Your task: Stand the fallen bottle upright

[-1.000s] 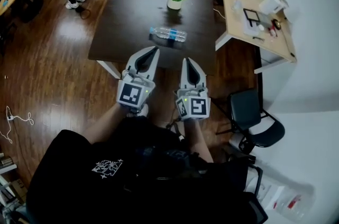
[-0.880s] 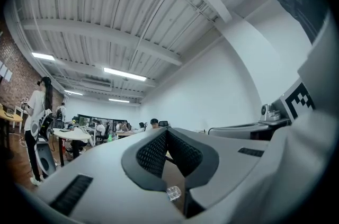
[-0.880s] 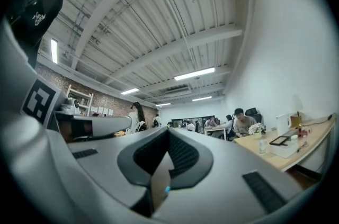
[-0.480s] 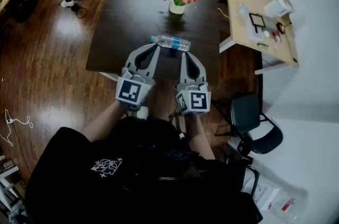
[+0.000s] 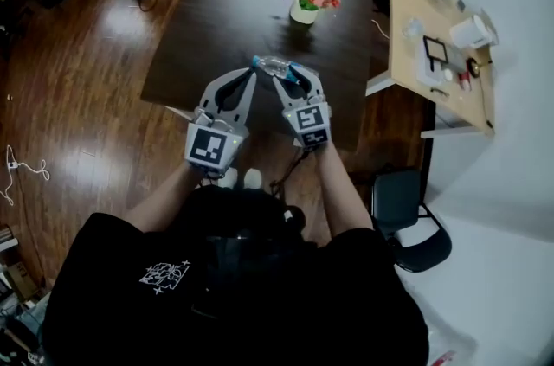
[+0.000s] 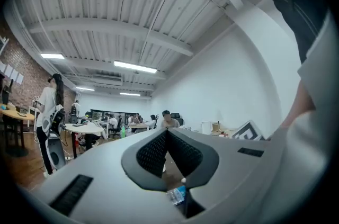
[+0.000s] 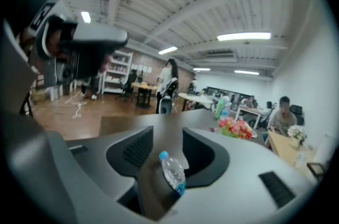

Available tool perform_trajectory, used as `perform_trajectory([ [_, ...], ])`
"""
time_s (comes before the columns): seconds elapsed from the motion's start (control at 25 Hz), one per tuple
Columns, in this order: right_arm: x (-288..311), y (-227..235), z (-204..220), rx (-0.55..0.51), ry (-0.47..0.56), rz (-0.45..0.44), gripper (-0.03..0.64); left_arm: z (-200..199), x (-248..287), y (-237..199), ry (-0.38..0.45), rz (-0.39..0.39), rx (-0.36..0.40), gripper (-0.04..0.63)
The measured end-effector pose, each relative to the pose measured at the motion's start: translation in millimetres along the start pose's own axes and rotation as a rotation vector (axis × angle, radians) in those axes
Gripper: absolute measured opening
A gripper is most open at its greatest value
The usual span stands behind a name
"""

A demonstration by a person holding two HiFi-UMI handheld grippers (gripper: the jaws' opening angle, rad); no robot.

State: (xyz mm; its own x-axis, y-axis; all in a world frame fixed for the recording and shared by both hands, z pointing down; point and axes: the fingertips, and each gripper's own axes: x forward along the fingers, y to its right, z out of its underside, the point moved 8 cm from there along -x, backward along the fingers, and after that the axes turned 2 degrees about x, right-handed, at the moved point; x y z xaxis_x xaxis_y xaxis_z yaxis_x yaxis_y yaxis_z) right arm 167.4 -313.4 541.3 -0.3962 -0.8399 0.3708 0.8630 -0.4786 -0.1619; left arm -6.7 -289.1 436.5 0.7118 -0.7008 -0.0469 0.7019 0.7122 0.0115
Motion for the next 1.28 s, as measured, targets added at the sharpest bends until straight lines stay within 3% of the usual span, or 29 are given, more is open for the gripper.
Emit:
perform_trajectory([
  [0.16,50,16,34,-0.22,-0.199,-0.174,0.245,3,2,-2,-0.016,-0.053,0.024,-0.006],
  [0.28,77,25,50,-0.282,-0.328,-0.25,0.308,5,3,0,-0.024,-0.081,0.03,-0.006],
  [0.4,99,30,65,-0.332,-0.437,-0.299,0.325,9,3,5,-0.037,-0.098,0.026,-0.006],
  [0.64,130,19,65,-0.534,-0.513,-0.395,0.339,17,4,8,-0.048,-0.123,0.034,-0.006],
  [0.72,129,9,76,-0.456,-0.613,-0.495,0.339,18,3,8,-0.045,-0.129,0.039,-0.006],
  [0.84,118,-13,106,-0.225,-0.865,-0.73,0.339,20,-2,7,-0.048,-0.135,0.049,-0.006],
  [0.92,119,-21,124,-0.142,-0.975,-0.822,0.339,22,-4,5,-0.055,-0.139,0.047,-0.006],
  [1.0,132,-13,126,-0.206,-0.962,-0.772,0.339,23,-6,5,-0.059,-0.142,0.043,-0.006],
  [1.16,168,21,111,-0.538,-0.801,-0.478,0.345,24,-9,2,-0.066,-0.146,0.041,-0.006],
  [1.28,171,20,107,-0.617,-0.772,-0.435,0.342,25,-11,0,-0.059,-0.145,0.04,-0.006],
])
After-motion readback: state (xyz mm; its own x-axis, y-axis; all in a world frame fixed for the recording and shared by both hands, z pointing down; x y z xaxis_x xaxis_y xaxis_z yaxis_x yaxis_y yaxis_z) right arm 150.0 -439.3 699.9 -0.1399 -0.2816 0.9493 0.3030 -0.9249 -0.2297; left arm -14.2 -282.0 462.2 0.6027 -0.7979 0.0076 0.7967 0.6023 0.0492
